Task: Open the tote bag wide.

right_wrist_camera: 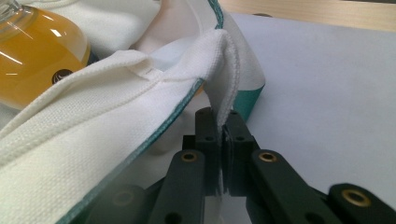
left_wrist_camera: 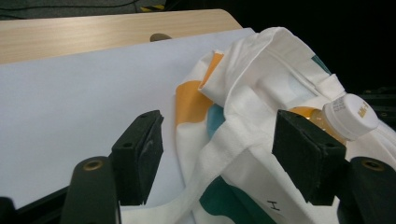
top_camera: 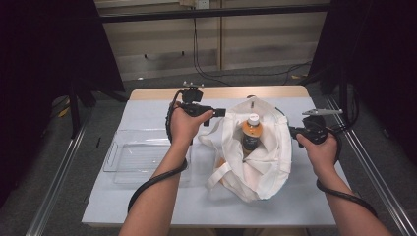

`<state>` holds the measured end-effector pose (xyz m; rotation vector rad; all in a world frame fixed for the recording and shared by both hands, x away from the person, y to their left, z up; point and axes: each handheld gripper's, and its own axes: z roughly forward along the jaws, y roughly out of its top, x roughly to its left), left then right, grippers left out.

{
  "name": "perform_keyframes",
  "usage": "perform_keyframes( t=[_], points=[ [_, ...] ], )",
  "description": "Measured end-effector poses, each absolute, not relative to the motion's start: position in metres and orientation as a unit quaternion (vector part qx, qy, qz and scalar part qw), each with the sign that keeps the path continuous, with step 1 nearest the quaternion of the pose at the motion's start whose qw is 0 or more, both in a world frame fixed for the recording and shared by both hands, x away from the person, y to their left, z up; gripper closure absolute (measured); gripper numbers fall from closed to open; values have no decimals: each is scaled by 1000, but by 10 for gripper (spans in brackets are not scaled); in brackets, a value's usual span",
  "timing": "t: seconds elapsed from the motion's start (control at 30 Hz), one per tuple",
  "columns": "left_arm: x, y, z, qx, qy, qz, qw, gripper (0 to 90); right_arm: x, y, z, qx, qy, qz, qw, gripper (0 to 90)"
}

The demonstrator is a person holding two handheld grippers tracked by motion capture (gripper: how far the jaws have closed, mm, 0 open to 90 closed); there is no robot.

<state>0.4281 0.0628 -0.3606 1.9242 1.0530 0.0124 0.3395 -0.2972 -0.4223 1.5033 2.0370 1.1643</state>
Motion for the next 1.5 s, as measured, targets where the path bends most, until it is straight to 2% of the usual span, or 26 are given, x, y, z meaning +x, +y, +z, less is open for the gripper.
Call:
perform_keyframes(
  t=[0.3,0.43,0.57,0.63,0.7,0.8,0.83,0.87,0.93,1.07,1.5],
  points=[
    [426,45,-369,784,432,-21,446,332,339,-297,-422,531,720,411,175,868],
    [425,41,-374,780,434,-39,449,373,339,-296,-423,531,721,409,174,863],
    [424,41,-375,773,442,-55,452,520,339,-297,-425,534,719,410,172,864],
    [424,40,-376,771,443,-56,453,533,339,-297,-425,533,719,411,173,864],
    [423,39,-377,774,445,-55,447,600,339,-296,-424,533,719,411,172,863],
    [423,39,-379,771,455,-55,441,647,339,-295,-424,532,720,411,172,863],
    [423,39,-378,770,457,-56,442,694,339,-294,-423,532,719,412,173,861],
    [422,40,-378,771,457,-52,441,694,339,-294,-423,532,719,412,173,861],
    [422,40,-377,772,457,-51,439,785,339,-294,-423,532,719,411,174,861],
    [421,41,-374,775,455,-42,437,816,339,-294,-423,534,718,411,172,864],
    [424,48,-391,777,479,-27,408,820,337,-306,-435,545,718,397,172,888]
  ],
)
